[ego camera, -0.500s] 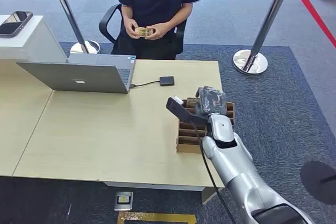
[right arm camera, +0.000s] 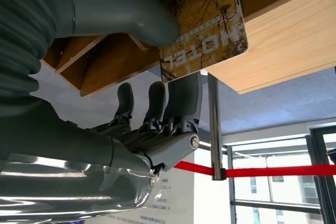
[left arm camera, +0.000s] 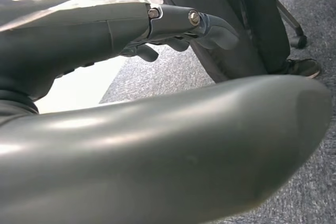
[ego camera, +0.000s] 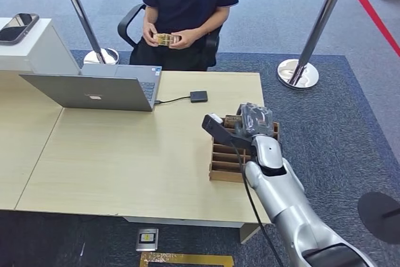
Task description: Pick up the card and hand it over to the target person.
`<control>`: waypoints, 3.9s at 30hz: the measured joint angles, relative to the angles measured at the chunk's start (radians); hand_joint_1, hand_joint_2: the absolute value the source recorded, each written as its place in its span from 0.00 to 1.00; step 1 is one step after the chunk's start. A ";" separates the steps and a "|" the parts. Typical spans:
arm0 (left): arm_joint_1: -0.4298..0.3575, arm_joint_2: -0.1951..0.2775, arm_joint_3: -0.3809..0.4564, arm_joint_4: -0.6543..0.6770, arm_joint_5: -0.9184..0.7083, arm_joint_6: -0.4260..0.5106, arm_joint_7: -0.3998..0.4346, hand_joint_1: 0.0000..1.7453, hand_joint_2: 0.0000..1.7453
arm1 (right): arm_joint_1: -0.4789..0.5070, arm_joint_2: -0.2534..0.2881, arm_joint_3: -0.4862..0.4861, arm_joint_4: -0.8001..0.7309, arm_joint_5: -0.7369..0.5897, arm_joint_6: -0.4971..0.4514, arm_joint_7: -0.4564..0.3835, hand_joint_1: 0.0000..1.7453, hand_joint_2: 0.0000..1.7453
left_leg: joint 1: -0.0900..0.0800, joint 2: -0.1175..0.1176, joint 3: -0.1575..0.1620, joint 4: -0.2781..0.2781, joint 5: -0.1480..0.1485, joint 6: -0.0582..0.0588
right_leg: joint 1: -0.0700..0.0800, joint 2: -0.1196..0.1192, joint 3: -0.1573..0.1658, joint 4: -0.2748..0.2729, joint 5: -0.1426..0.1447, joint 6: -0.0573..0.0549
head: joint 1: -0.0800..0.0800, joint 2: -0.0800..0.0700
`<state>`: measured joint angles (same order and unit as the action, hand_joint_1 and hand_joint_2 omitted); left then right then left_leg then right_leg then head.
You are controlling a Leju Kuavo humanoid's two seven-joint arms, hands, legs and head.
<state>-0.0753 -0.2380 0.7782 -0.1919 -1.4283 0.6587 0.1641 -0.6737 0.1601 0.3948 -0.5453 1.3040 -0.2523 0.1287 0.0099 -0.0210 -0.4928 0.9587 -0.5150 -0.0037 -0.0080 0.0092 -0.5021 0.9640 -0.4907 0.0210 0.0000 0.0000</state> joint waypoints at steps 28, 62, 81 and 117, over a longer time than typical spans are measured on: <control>-0.002 -0.003 0.008 0.001 0.001 0.001 0.004 0.00 0.00 | -0.027 0.017 -0.017 0.018 0.000 -0.012 -0.029 0.79 1.00 | 0.000 0.000 -0.001 0.000 0.000 0.000 | 0.000 0.000 -0.001 0.000 0.000 0.000 | 0.000 0.000; -0.003 0.000 0.010 0.000 0.000 0.007 0.018 0.00 0.00 | 0.051 0.006 0.094 -0.379 -0.085 0.027 -0.074 0.74 1.00 | 0.000 0.001 0.000 0.000 0.000 0.000 | 0.000 0.001 -0.001 0.000 0.000 0.000 | 0.000 0.000; -0.009 0.003 -0.039 0.004 -0.041 -0.010 -0.001 0.00 0.00 | -0.321 0.095 -0.093 0.148 -0.140 -0.060 0.026 0.78 1.00 | 0.000 -0.001 -0.001 0.001 0.000 0.000 | 0.000 -0.001 -0.001 0.001 0.000 0.000 | 0.000 0.000; -0.008 0.000 -0.040 0.003 -0.052 -0.018 0.000 0.00 0.00 | -0.196 0.052 -0.134 0.121 -0.078 -0.256 -0.062 0.00 0.00 | 0.000 -0.002 -0.002 0.000 0.001 0.000 | 0.000 -0.002 -0.001 -0.001 0.000 0.000 | 0.000 0.000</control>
<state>-0.0832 -0.2378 0.7379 -0.1891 -1.4802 0.6410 0.1643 -0.8697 0.2126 0.2608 -0.4247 1.2263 -0.5081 0.0669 0.0103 -0.0229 -0.4945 0.9585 -0.5141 -0.0039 -0.0075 0.0069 -0.5030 0.9633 -0.4906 0.0209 0.0000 0.0000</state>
